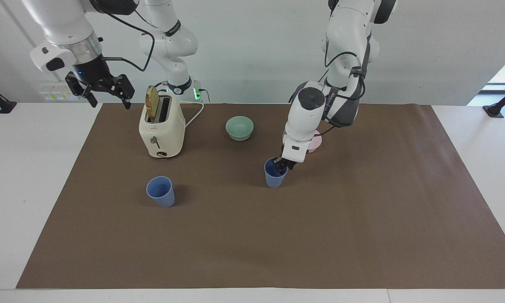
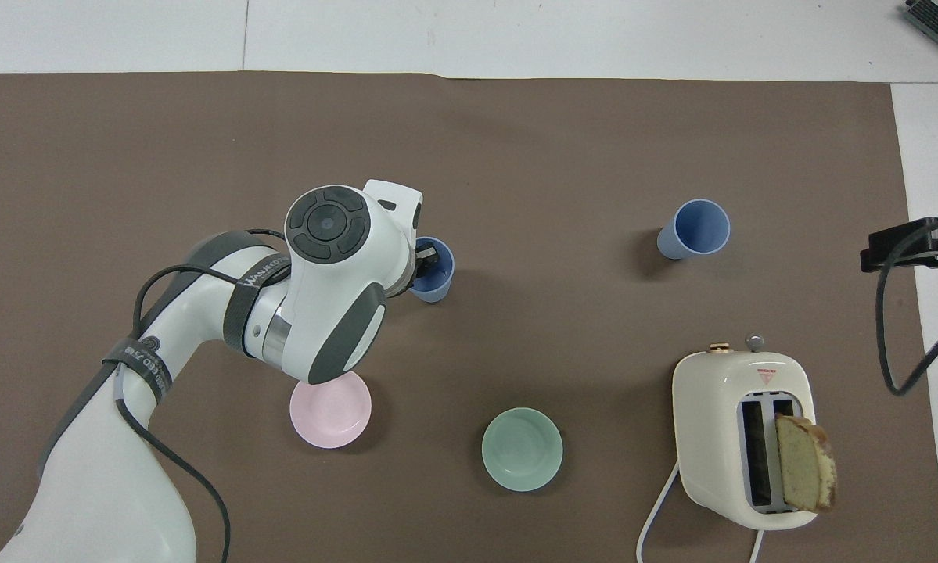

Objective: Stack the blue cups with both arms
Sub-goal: 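Set the blue cup upright at center and open the left gripper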

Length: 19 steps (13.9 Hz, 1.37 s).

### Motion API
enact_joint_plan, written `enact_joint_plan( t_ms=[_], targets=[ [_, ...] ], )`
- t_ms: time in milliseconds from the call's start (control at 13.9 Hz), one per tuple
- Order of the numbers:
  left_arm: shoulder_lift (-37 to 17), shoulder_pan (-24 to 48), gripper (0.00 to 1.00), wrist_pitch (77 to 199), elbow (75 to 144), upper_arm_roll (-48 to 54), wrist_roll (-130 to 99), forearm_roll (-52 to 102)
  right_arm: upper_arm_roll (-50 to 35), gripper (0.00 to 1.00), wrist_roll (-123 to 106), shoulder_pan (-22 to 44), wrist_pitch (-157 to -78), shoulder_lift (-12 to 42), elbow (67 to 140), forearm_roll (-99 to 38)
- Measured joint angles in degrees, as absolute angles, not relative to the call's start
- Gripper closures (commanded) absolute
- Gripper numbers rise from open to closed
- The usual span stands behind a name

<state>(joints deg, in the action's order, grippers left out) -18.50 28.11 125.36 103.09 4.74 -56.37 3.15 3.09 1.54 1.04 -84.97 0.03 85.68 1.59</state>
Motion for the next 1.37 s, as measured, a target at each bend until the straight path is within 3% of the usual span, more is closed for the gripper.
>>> enact_joint_plan(
  t_ms=[360, 721, 1369],
  targets=[
    [-16.03, 27.34, 0.00, 123.73, 102.65, 3.36, -55.90, 2.63, 2.96, 0.00, 1.54, 1.05, -85.52, 0.13, 85.68, 1.61],
    [-8.94, 19.35, 0.00, 118.17, 102.31, 2.79, -43.99, 2.11, 2.94, 0.00, 1.54, 1.03, -89.49, 2.63, 85.66, 1.77],
    [-3.06, 7.99, 0.00, 110.03, 102.32, 2.63, -24.27, 2.09, 2.58, 0.00, 1.54, 1.19, -103.68, 14.87, 86.14, 1.56]
  ],
)
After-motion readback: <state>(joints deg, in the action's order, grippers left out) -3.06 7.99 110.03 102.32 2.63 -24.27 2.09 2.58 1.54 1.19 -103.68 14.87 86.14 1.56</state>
